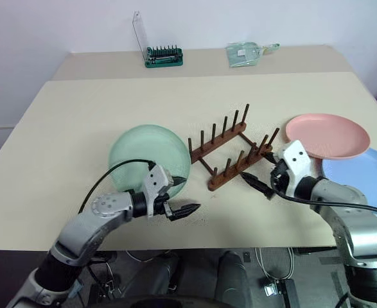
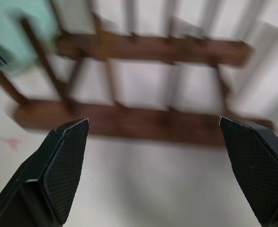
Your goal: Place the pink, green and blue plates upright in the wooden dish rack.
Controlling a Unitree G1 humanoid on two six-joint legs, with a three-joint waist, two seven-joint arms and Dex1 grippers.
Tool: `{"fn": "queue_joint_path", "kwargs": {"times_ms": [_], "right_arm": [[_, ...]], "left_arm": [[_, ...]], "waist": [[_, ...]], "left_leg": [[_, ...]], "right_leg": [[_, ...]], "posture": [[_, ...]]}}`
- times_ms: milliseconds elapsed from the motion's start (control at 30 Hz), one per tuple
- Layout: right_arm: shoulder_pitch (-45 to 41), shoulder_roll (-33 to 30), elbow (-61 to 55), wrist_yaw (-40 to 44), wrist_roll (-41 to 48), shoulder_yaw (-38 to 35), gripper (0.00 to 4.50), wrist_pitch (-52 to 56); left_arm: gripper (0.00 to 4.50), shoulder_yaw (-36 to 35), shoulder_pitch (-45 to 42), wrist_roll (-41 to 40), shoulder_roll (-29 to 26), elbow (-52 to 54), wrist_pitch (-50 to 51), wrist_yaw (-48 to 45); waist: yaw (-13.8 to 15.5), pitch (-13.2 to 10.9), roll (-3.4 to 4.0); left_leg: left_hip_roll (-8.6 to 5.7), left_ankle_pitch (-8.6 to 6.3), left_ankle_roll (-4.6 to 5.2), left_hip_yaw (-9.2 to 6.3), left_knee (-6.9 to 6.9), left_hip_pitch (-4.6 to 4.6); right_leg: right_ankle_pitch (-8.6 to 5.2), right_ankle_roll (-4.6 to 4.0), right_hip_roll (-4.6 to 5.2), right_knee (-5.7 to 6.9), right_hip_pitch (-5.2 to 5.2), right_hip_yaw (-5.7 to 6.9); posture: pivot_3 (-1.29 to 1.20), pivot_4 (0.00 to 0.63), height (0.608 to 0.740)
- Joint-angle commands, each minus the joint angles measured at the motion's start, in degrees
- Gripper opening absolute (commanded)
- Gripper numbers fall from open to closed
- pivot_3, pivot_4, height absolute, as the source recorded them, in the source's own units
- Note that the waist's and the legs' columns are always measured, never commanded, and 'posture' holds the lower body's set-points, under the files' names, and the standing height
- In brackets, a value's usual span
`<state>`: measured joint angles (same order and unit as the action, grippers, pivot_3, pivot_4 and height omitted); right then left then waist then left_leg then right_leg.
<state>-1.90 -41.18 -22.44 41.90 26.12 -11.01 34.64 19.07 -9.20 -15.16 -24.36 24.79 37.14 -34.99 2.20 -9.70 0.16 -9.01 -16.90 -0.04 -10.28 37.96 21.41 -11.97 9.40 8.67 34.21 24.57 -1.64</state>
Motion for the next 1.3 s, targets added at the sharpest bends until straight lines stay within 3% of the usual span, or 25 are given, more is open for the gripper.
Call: {"fn": "queue_joint_path", "kwargs": {"times_ms": [33, 233, 600, 800, 1000, 1300], "right_arm": [[-0.14, 0.28, -2.52, 0.73, 1.83, -0.23, 4.48, 0.03], [-0.21, 1.34, -2.18, -0.26, 1.31, 1.43, 4.48, -0.61], [-1.02, 1.83, -1.11, -0.90, 0.57, 1.27, 4.48, -1.52], [-0.45, 1.60, -0.01, -0.86, 0.02, 0.44, 4.48, -2.65], [2.85, -0.75, 0.31, 1.22, 0.85, -3.99, 4.48, -3.61], [8.19, -3.44, -3.67, 3.92, 4.05, -8.65, 4.48, -1.03]], "left_arm": [[4.50, -5.18, -0.28, 2.30, -1.36, -0.69, -1.27, 3.31], [4.50, -14.06, -0.05, 2.12, -6.30, -5.04, -2.90, 2.96], [4.50, -20.62, 1.76, 4.15, -12.14, -14.94, -10.06, 2.02], [4.50, -21.67, 0.54, -1.25, -11.76, -8.05, -9.58, -2.49], [4.50, -15.44, -1.83, -12.21, -14.23, 6.16, 0.38, -12.39], [4.50, 1.72, -6.71, -6.67, -4.34, 6.17, 8.70, -3.56]], "waist": [[0.11, 0.00, -0.01], [0.00, 0.00, -0.01], [-0.10, 0.00, -0.01], [0.22, -0.03, -0.05], [0.03, -0.01, -0.02], [0.15, -0.01, -0.04]], "left_leg": [[0.00, 0.00, 0.00, 0.00, 0.00, 0.01], [0.00, 0.00, 0.00, 0.00, 0.00, -0.01], [0.00, 0.00, 0.00, 0.00, 0.00, -0.03], [0.00, 0.00, -0.01, 0.00, 0.00, 0.01], [-0.01, 0.00, 0.00, -0.01, 0.00, 0.03], [0.01, -0.02, 0.03, 0.10, 0.01, -0.02]], "right_leg": [[0.00, 0.00, 0.00, -0.01, 0.00, 0.00], [0.00, 0.00, 0.00, 0.00, -0.01, 0.00], [0.00, 0.00, -0.01, 0.01, 0.00, 0.00], [0.00, 0.00, 0.01, 0.00, 0.01, 0.00], [0.00, 0.00, 0.01, -0.02, 0.01, 0.01], [0.01, 0.00, 0.01, -0.01, -0.02, 0.00]], "posture": [[0.00, 0.150, 0.740], [0.00, 0.150, 0.740], [0.00, 0.150, 0.740], [0.00, 0.150, 0.740], [0.00, 0.150, 0.740], [0.00, 0.150, 0.740]]}}
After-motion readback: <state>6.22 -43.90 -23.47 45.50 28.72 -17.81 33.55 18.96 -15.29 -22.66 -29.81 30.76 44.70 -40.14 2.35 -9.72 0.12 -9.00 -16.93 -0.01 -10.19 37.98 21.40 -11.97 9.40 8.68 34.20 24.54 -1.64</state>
